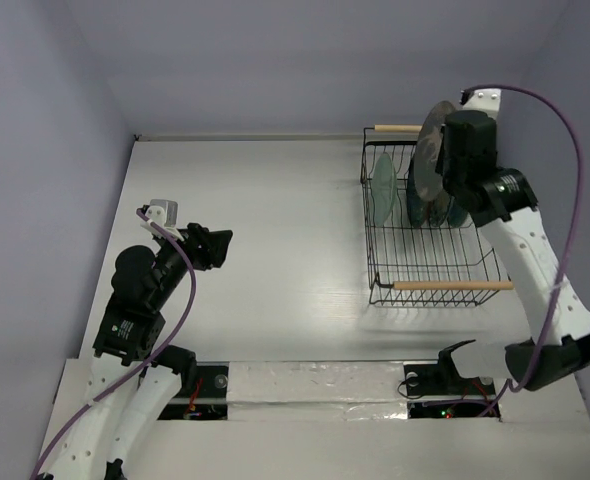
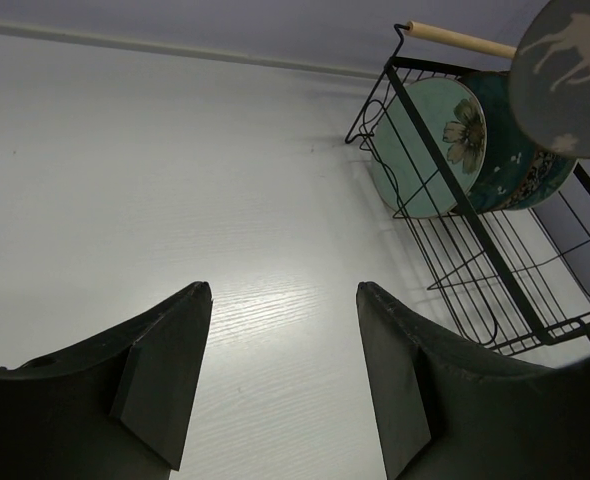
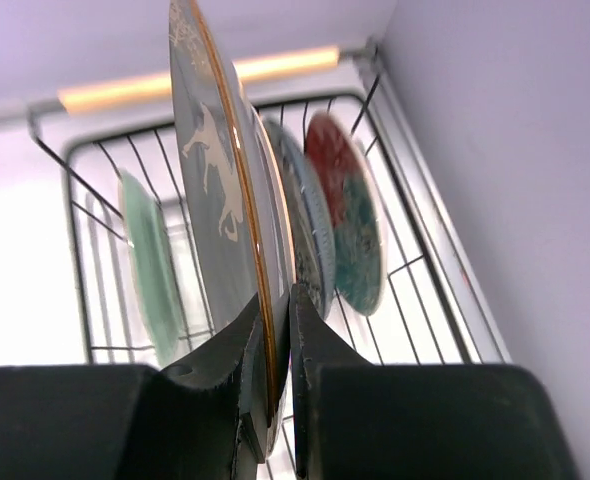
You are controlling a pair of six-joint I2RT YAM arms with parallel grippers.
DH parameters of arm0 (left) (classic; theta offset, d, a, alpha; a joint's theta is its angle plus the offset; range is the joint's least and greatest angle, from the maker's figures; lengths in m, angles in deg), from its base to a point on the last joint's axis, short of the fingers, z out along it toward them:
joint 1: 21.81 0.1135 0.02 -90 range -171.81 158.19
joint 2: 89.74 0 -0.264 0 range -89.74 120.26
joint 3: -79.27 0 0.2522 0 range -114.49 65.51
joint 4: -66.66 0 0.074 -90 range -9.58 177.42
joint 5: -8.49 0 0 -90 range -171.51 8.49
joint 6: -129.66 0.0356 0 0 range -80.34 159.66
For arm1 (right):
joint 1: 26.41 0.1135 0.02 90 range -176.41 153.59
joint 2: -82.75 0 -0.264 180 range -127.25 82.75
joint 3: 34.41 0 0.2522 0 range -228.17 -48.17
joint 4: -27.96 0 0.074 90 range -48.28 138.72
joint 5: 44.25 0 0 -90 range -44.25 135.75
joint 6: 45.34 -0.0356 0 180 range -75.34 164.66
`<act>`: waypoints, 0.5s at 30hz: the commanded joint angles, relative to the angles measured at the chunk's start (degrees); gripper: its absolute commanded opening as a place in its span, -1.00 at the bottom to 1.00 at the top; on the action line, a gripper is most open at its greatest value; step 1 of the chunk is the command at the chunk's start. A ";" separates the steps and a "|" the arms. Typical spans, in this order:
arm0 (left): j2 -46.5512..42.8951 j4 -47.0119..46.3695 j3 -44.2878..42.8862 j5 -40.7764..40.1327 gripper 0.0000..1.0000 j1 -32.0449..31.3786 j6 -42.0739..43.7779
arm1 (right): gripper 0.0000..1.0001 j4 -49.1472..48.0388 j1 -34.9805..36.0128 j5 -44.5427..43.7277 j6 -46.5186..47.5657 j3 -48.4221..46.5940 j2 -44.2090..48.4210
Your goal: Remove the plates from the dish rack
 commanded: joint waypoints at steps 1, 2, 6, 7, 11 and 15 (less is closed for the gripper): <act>-0.08 -2.76 -0.19 0.55 0.14 -0.30 0.31 | -1.00 -4.56 1.35 -2.64 -1.11 -6.10 6.73; -0.08 -2.85 -0.18 0.55 0.14 -0.30 0.31 | -1.00 -4.90 2.04 1.11 -1.63 -6.28 8.83; -0.25 -2.94 -0.18 0.37 0.14 -0.30 0.22 | -1.00 -10.43 3.46 13.95 -5.59 -4.53 12.45; -0.52 -2.85 -0.18 0.20 0.14 -0.30 0.22 | -1.00 -12.01 4.07 16.59 -7.86 -2.87 12.81; -1.57 -2.59 -0.27 -0.94 0.12 -0.30 0.22 | -1.00 -20.54 7.57 33.70 -14.46 2.06 11.07; -3.59 -2.15 -0.45 -3.14 0.08 -0.30 0.13 | -1.00 -28.88 13.54 38.24 -19.91 3.39 4.65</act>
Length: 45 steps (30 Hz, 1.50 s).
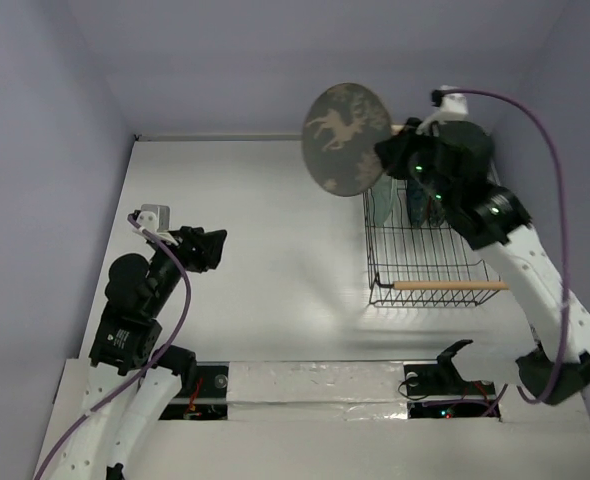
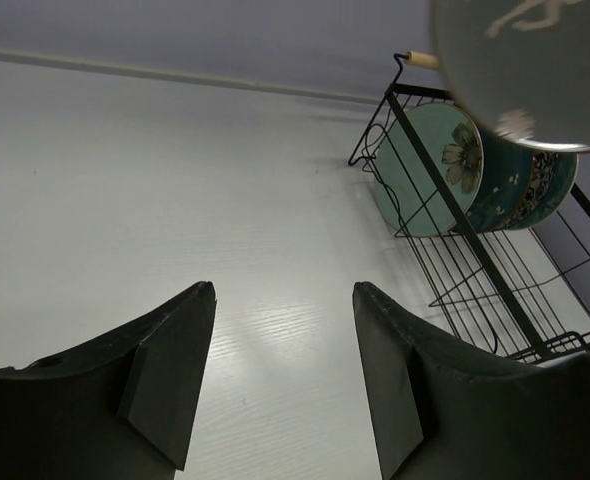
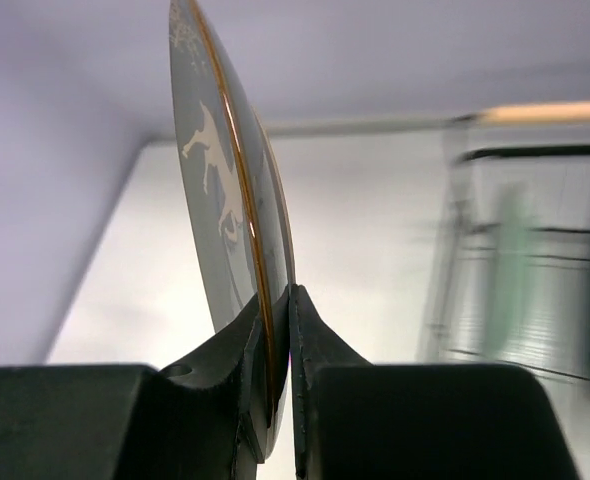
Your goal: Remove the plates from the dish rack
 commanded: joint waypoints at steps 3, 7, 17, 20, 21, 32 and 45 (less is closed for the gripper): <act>-3.38 -1.71 -0.65 -4.05 0.06 -0.30 -0.11 | -1.00 -20.47 9.06 11.29 -9.46 -0.37 -11.18; -5.49 -1.27 -0.56 -5.63 0.06 -0.30 -0.46 | -1.00 -23.64 12.94 11.46 -12.88 -3.01 -20.50; -6.46 -1.35 -0.12 -6.34 0.06 -0.30 -0.90 | -1.00 -28.57 14.62 14.10 -19.39 -3.46 -37.56; -6.11 -1.36 -0.03 -5.90 0.07 -0.30 -0.90 | -1.00 -28.92 14.62 13.40 -19.92 -3.01 -40.90; -6.02 -1.44 0.06 -5.81 0.07 -0.30 -0.90 | -1.00 -29.27 14.62 13.22 -20.01 -2.32 -41.52; -5.58 -1.62 0.23 -5.37 0.08 -0.30 -0.90 | -1.00 -29.27 14.62 6.02 -19.13 -0.12 -47.67; -5.23 -1.80 0.32 -4.93 0.08 -0.30 -0.99 | -0.63 -27.78 14.62 -2.60 -18.34 9.11 -48.91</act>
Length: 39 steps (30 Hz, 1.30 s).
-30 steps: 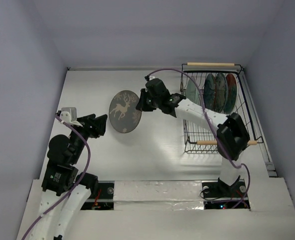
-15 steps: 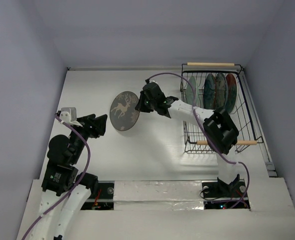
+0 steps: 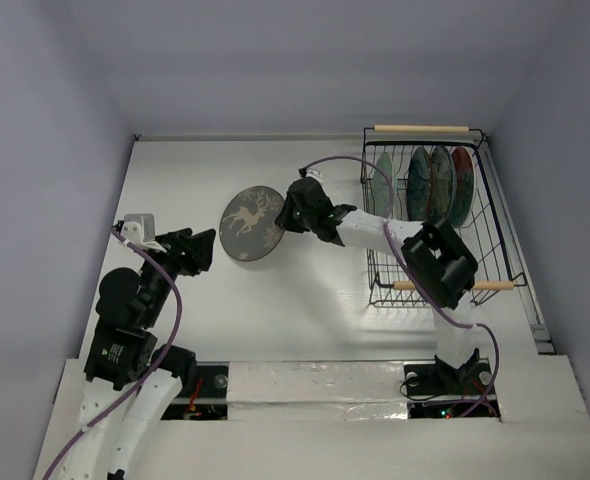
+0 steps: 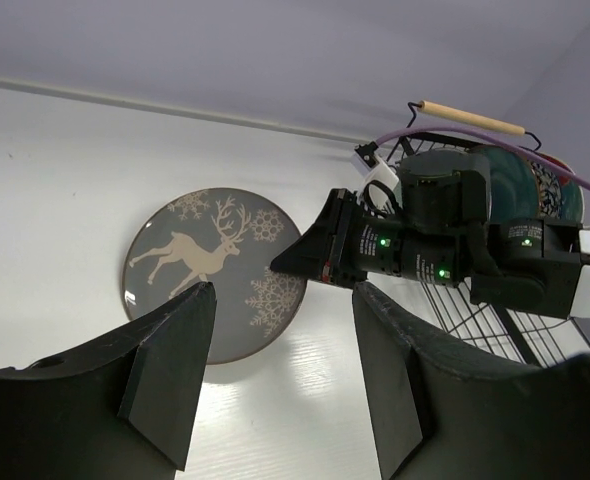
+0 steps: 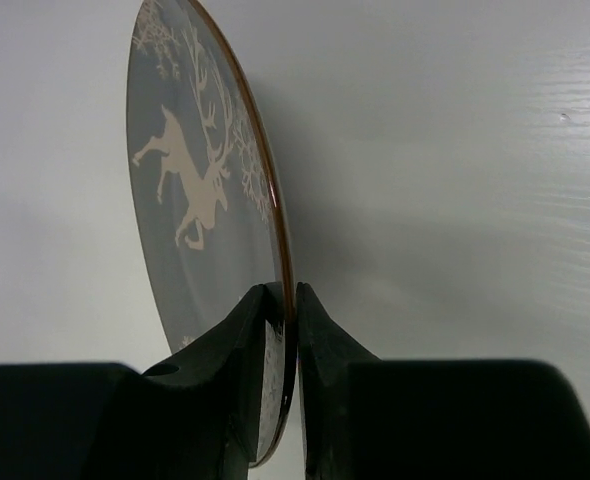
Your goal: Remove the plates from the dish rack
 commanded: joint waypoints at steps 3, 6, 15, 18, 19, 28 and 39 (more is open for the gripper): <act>0.08 -2.06 0.06 0.90 0.09 -0.30 -0.44 | -0.49 -0.30 0.11 -6.88 2.84 3.50 -0.93; -0.01 -2.14 0.06 1.08 0.09 -0.30 -0.44 | -0.33 -0.48 0.11 -6.97 2.93 4.73 -1.11; -0.01 -2.23 0.06 1.70 0.10 -0.30 -0.79 | -0.01 0.39 0.11 -7.59 3.19 5.44 -1.29; -0.19 -2.15 0.06 1.70 0.10 -0.30 -0.71 | 0.20 0.48 0.11 -7.50 3.36 5.79 0.55; -0.27 -2.15 0.06 1.78 0.10 -0.30 -0.62 | 0.28 0.31 0.11 -7.50 3.71 6.31 2.39; -0.45 -2.15 0.06 1.70 0.10 -0.83 -0.53 | -0.74 7.77 0.11 -14.78 10.64 6.67 20.31; -0.54 -2.15 0.15 1.96 0.10 -0.83 -0.53 | -0.96 23.32 -14.12 -34.63 20.41 8.08 41.34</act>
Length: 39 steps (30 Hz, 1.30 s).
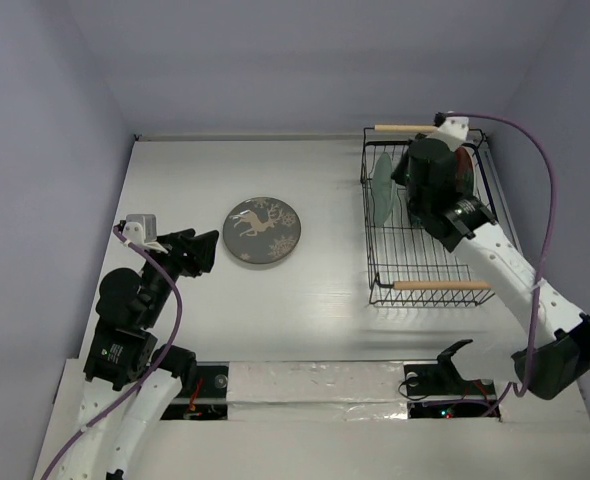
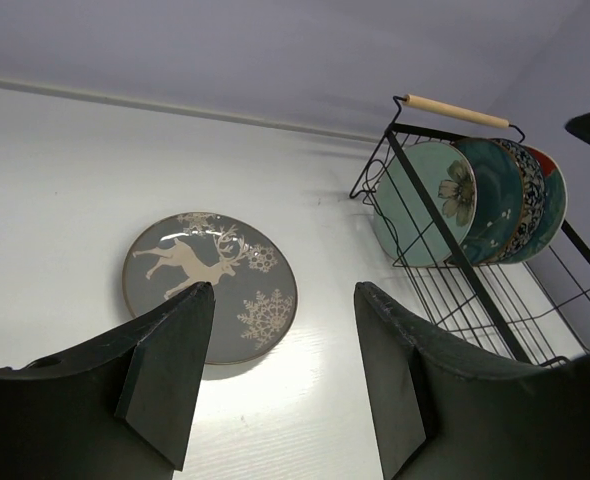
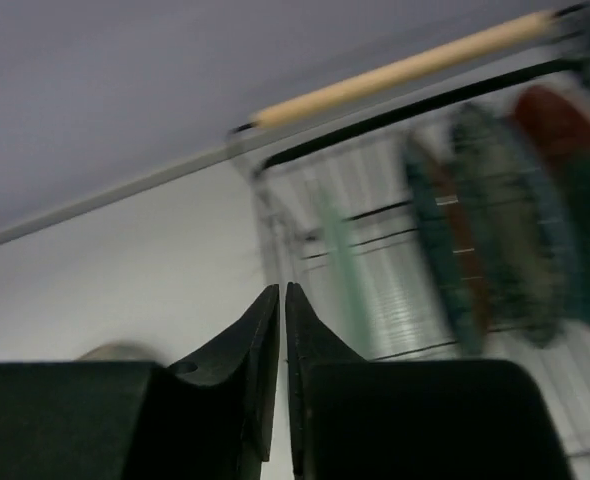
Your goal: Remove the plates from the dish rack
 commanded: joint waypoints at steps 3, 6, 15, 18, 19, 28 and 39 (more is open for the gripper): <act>-0.47 -2.23 0.15 0.93 0.10 -0.19 0.08 | -0.32 14.47 -6.64 -11.57 5.03 0.43 -2.02; -0.30 -2.23 0.23 1.02 0.10 -0.19 0.00 | 0.11 15.89 -10.60 -10.61 6.97 -0.80 -4.57; 0.41 -2.41 0.23 1.29 0.11 -0.19 0.00 | 0.06 15.37 -16.22 -6.82 10.22 -3.70 -14.59; 0.32 -2.41 0.23 1.37 0.11 -0.19 0.00 | -0.05 14.67 -17.46 -6.11 10.84 -5.19 -18.01; 0.41 -2.41 0.32 1.29 0.11 -0.19 0.08 | -0.10 14.58 -17.46 -6.64 10.92 -5.55 -18.81; 0.50 -2.50 0.23 1.37 0.11 -0.19 0.08 | -0.55 15.02 -17.46 -11.13 13.64 -6.96 -21.11; 0.14 -2.67 0.23 1.37 0.11 -0.19 0.08 | -1.00 16.95 -17.46 -11.48 17.51 -10.56 -16.53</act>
